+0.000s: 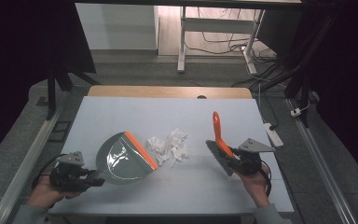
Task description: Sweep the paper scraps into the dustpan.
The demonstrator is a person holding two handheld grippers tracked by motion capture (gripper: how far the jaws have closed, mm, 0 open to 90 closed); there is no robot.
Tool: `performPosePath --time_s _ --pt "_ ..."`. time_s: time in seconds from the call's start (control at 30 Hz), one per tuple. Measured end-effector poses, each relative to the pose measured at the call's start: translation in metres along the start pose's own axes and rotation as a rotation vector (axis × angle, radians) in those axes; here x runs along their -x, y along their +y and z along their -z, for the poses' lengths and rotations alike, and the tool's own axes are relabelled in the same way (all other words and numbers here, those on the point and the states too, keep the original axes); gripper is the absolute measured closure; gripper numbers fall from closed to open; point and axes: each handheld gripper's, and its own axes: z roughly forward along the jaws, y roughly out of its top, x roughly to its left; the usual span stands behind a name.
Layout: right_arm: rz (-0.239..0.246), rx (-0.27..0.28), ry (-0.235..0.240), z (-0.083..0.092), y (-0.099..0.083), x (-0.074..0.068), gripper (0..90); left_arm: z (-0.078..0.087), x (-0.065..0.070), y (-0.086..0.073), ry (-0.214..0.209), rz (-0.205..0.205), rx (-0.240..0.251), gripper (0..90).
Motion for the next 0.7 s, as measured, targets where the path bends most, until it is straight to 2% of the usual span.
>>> performPosePath --time_s 0.37,0.7 --pt "0.009 0.003 0.004 -0.014 0.007 -0.004 70.2 -0.007 -0.004 -0.006 -0.002 0.009 -0.075 62.0" --pt "-0.001 0.019 -0.011 -0.032 0.022 -0.006 70.2 -0.015 -0.006 -0.004 -0.024 0.005 -0.089 62.0"
